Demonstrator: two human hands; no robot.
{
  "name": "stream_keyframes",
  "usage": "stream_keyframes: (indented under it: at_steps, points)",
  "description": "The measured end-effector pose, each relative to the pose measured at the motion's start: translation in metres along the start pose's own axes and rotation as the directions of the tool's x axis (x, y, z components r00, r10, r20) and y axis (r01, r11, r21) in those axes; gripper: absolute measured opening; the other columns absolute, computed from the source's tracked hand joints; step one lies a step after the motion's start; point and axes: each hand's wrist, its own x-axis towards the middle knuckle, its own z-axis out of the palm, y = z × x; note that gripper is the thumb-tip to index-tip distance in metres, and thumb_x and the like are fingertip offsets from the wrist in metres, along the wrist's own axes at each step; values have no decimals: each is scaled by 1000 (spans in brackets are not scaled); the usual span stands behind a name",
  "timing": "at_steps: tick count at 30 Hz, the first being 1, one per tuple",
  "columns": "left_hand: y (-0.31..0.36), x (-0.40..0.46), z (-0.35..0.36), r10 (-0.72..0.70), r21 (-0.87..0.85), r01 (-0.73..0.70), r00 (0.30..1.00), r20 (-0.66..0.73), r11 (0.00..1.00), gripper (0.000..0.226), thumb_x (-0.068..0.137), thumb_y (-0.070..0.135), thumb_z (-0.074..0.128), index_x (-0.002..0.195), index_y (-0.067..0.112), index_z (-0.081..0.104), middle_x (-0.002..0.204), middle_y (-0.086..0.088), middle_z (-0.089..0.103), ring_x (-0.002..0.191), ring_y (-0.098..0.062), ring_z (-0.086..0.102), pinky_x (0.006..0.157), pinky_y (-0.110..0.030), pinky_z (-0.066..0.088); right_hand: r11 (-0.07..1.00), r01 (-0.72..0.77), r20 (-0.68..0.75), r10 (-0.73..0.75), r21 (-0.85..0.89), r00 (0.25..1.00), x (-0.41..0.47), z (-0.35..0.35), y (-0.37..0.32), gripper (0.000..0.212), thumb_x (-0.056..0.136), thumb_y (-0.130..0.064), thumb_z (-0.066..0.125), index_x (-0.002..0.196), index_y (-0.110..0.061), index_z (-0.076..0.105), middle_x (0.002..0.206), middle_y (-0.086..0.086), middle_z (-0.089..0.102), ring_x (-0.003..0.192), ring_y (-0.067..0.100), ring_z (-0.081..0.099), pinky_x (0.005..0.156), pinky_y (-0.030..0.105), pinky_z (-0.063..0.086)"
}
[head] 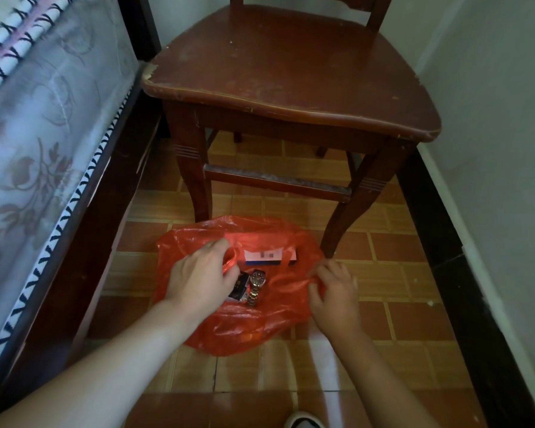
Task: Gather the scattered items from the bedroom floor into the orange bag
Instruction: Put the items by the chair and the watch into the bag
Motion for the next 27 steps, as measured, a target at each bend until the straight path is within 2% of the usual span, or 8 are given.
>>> stream_keyframes:
  at_steps: [3,7,10,13,16,18,21,27]
  points:
    - [5,-1,-2,36,-13,-36,999,-6,999,24,93,34,64,115,24,61,105,9,67,89,-17,70,70,-31,55,999,51,69,-50,-13,996,-7,1,-9,17,76,-22,58,91,-22,66,107,-9,59,100,17,51,88,40,39]
    - [7,-4,-4,63,-21,-63,998,-1,998,21,92,34,65,111,25,63,103,11,65,88,-16,70,69,-32,56,994,103,182,-94,-41,979,-11,3,-23,18,70,-38,60,85,-27,58,102,-11,54,100,18,52,87,40,41]
    - [6,-3,-9,63,-27,-63,998,-27,998,21,91,35,65,110,25,63,103,11,65,88,-18,69,68,-32,54,992,126,184,-119,-24,976,-7,4,-35,18,73,-37,62,86,-27,55,92,-10,57,93,21,58,86,37,40]
    - [5,-4,-20,37,-55,-41,997,-67,998,19,92,34,64,108,24,63,101,11,65,87,-16,69,69,-32,56,993,70,129,-82,99,988,3,-5,-52,20,77,-27,72,93,-24,60,87,-12,60,81,18,61,79,31,42]
    - [11,-10,-43,-20,-85,12,995,-94,996,22,91,31,68,111,23,67,105,10,67,91,-16,69,71,-27,52,964,-20,65,3,266,998,14,-41,-73,13,88,-20,72,100,-24,69,77,-14,66,64,6,63,60,22,50]
    - [16,-15,-68,-42,-66,37,996,-77,997,21,90,33,68,110,25,67,103,12,64,89,-16,67,66,-25,45,937,-111,56,97,330,994,18,-74,-92,9,91,-19,73,90,-26,69,71,-14,66,61,5,64,54,14,46]
    - [28,-25,-115,-101,-52,98,993,-57,994,13,89,33,68,101,27,68,96,13,60,82,-18,65,62,-27,38,927,-170,90,148,334,985,18,-124,-123,21,90,-17,73,78,-29,61,68,-13,63,64,6,63,55,19,47]
    - [68,-52,-218,-130,-72,128,991,-26,989,8,90,33,68,86,27,63,86,12,61,73,-20,64,59,-31,51,918,-234,125,204,321,971,19,-235,-183,10,90,-15,74,89,-25,70,77,-13,69,71,5,67,64,27,56]
